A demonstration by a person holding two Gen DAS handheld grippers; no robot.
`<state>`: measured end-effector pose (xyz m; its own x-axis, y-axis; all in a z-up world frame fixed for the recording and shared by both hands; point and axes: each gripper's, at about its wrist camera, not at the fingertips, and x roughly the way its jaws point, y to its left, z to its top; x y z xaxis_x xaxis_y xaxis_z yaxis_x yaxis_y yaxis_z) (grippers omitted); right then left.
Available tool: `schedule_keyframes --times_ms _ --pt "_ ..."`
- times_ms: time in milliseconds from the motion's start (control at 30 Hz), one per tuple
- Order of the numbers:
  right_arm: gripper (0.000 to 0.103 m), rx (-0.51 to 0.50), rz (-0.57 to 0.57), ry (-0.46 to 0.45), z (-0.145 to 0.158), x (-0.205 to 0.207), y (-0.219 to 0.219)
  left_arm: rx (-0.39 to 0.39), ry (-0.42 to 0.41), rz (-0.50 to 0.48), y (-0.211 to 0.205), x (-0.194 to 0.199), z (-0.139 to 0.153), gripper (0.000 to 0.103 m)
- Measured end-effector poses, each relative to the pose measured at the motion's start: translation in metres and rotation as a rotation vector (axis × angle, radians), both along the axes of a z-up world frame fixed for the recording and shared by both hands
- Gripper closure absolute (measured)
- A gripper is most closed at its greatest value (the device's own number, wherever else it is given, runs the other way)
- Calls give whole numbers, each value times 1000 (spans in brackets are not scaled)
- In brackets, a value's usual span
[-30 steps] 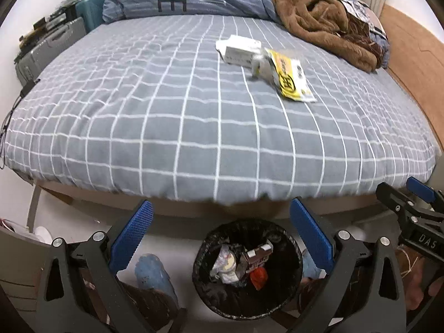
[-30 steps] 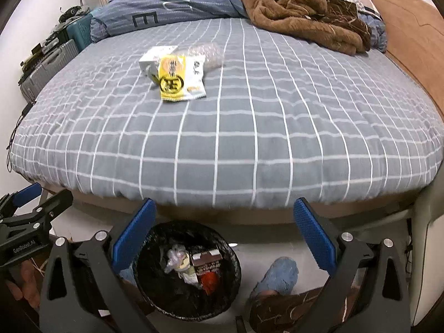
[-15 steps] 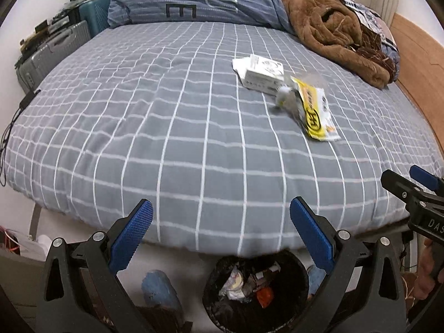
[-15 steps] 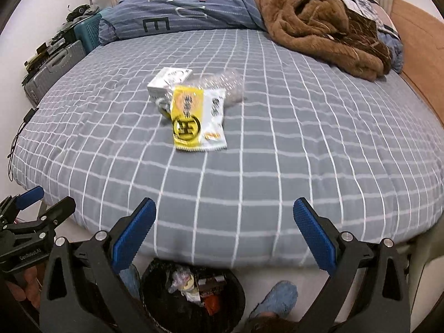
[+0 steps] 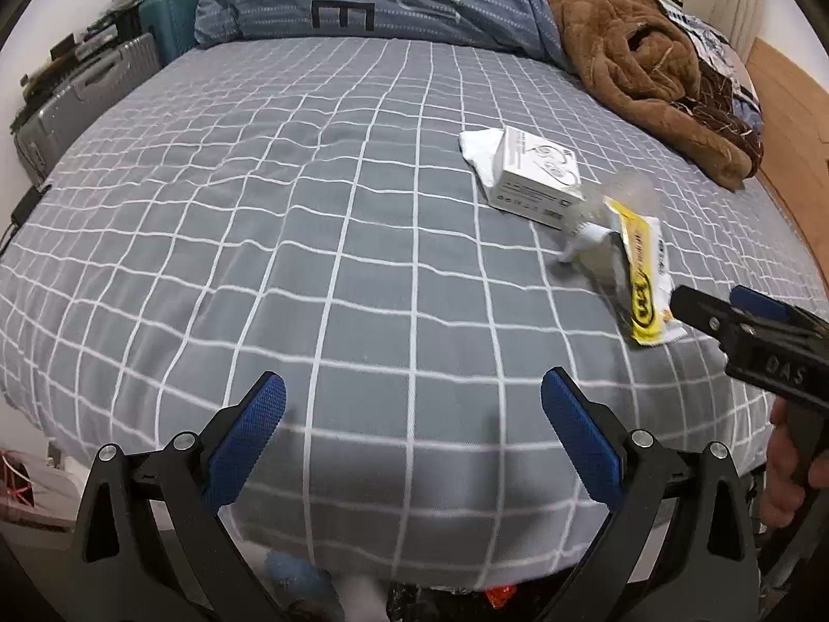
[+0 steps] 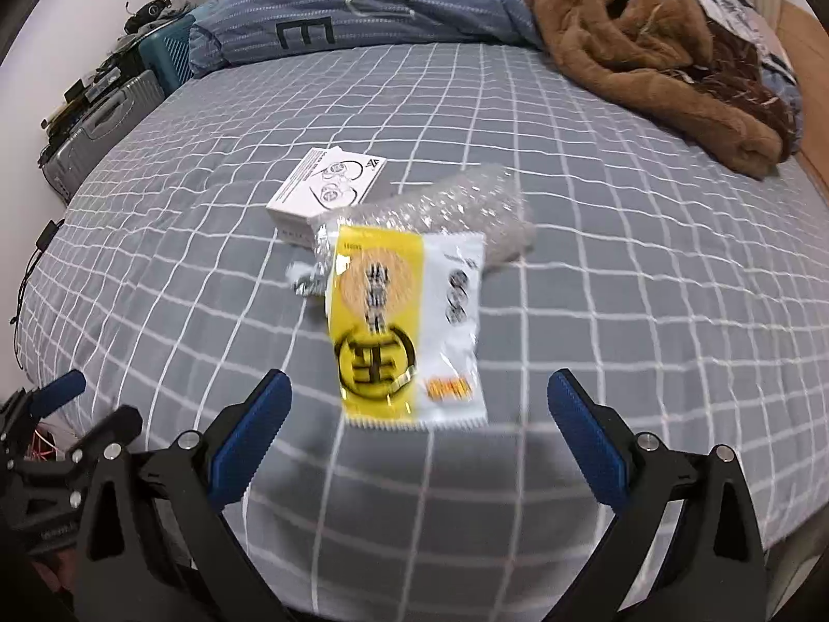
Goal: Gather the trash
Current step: 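Grasp the yellow snack packet with the right tool while the left tool grasps the white leaflet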
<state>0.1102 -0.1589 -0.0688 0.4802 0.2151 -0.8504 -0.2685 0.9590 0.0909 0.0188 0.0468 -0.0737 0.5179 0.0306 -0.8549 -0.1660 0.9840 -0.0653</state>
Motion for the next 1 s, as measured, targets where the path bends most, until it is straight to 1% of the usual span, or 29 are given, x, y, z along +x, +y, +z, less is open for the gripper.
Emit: schedule_keyframes --times_ms 100,300,333,367,400,467,500,567,600,733,867,1000 --pt "8 -8 6 22 -11 19 9 -15 13 12 8 9 -9 6" --pt "8 37 -10 96 -33 41 13 -24 34 16 15 21 -24 6" --pt "10 43 -11 102 -35 43 13 -25 36 17 15 22 -26 6" --pt "16 49 -12 104 -37 44 13 -25 37 18 15 22 -26 6" --pt "20 47 -11 107 -38 44 13 -25 39 16 14 23 -28 6" --pt "33 50 -6 116 -40 44 13 -24 42 15 13 25 -30 6" --pt "34 54 -3 122 -42 44 12 -27 43 15 13 26 -31 6" --pt "44 61 -3 114 -42 42 11 -26 44 15 11 28 -32 6" --pt "46 65 1 113 -42 41 10 -26 43 12 10 29 -31 6" --pt "65 80 12 107 -37 35 6 -23 41 8 6 33 -28 6" --pt "71 90 26 92 -29 27 -1 -18 19 -3 -3 44 -17 6" --pt "72 94 31 65 -18 16 -10 -20 -7 -25 -15 61 -2 6"
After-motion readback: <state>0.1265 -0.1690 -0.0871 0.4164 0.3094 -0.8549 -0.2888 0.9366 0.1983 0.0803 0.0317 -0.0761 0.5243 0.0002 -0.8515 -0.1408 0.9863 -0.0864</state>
